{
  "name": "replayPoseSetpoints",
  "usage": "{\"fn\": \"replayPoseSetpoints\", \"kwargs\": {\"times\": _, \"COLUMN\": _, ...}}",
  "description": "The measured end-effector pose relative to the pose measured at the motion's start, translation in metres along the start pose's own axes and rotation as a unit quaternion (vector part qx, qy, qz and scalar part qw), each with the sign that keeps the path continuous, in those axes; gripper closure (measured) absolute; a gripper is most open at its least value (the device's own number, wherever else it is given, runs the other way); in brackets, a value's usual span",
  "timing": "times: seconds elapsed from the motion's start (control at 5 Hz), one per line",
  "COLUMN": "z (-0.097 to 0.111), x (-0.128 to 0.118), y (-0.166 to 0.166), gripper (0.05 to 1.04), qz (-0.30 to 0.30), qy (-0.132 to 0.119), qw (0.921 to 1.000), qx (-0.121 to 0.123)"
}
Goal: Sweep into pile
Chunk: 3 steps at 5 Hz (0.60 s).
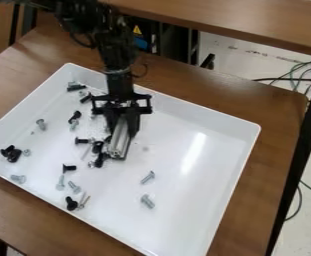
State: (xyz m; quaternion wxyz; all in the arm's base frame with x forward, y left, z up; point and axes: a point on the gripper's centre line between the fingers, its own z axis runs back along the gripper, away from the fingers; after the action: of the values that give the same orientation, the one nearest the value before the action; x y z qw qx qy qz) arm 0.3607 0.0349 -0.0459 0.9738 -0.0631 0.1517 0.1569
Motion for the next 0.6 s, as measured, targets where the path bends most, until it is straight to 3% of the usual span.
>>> {"fn": "replayPoseSetpoints", "kwargs": {"times": 0.2, "z": 0.002, "x": -0.020, "y": -0.035, "gripper": 0.721, "qz": -0.041, "qy": -0.018, "qw": 0.9984, "qx": 0.035}}
{"fn": "replayPoseSetpoints", "kwargs": {"times": 0.4, "z": 0.014, "x": -0.045, "y": -0.090, "gripper": 0.721, "qz": -0.112, "qy": -0.048, "qw": 0.9915, "qx": 0.045}}
{"fn": "replayPoseSetpoints", "kwargs": {"times": 0.6, "z": 0.010, "x": -0.067, "y": -0.132, "gripper": 0.721, "qz": -0.165, "qy": -0.048, "qw": 0.9844, "qx": 0.037}}
